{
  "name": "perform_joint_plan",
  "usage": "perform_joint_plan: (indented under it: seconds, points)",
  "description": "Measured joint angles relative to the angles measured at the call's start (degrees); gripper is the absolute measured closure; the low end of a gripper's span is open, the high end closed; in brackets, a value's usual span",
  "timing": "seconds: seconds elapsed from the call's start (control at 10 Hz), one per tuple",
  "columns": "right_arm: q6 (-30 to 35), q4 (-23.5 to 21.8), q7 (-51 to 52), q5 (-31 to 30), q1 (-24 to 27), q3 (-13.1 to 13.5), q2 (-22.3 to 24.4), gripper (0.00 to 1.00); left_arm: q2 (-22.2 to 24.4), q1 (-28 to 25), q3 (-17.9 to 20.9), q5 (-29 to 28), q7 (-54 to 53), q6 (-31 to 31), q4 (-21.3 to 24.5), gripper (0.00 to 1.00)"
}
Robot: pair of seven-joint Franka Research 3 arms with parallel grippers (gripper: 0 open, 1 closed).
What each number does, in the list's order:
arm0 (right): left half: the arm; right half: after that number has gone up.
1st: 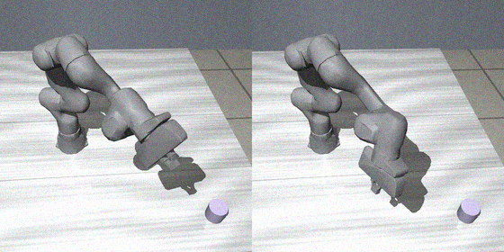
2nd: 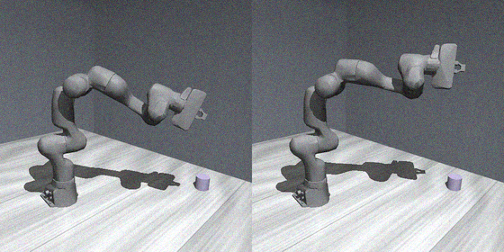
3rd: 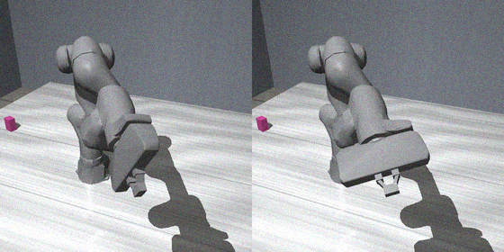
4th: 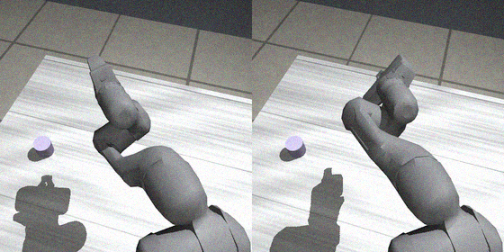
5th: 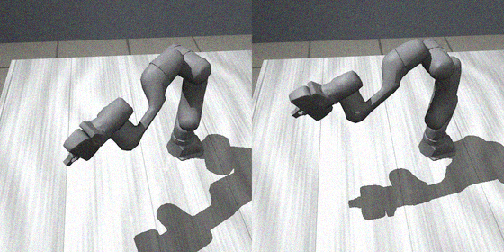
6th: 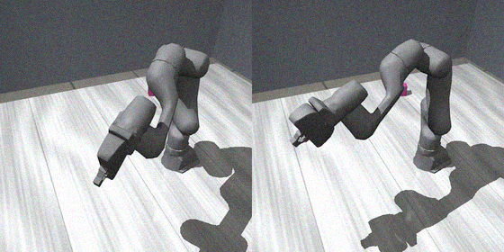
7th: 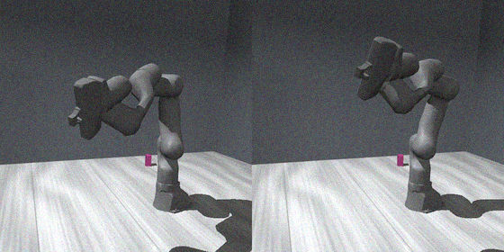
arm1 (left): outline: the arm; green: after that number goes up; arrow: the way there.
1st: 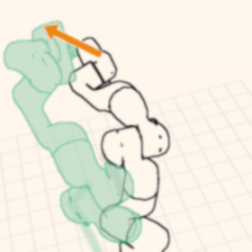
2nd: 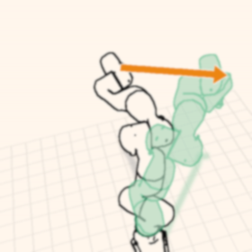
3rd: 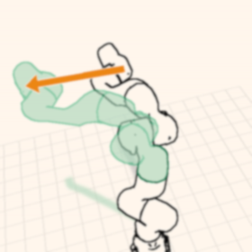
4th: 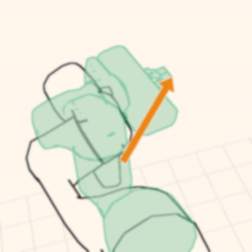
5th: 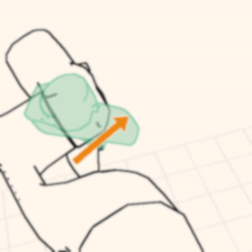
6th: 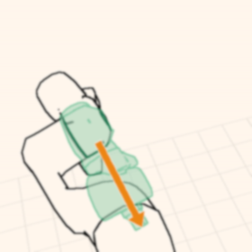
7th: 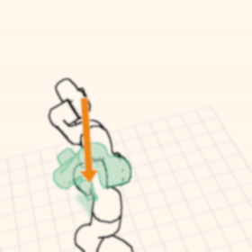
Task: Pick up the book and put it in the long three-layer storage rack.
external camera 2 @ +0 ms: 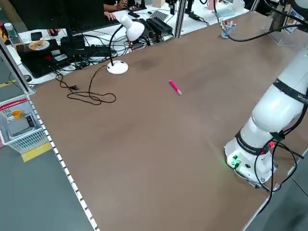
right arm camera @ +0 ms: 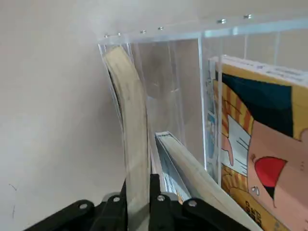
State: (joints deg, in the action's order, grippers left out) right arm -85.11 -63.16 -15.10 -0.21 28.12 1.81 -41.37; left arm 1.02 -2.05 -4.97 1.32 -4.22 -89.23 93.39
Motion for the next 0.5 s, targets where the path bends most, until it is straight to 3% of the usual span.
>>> perform_joint_plan:
  seconds: [0.5]
  points:
    - [-0.28,0.0,-0.02,0.0,-0.84,-0.1,-0.51,0.84,-0.07,-0.01,0.0,0.0,-0.07,-0.02,-0.01,0.0]
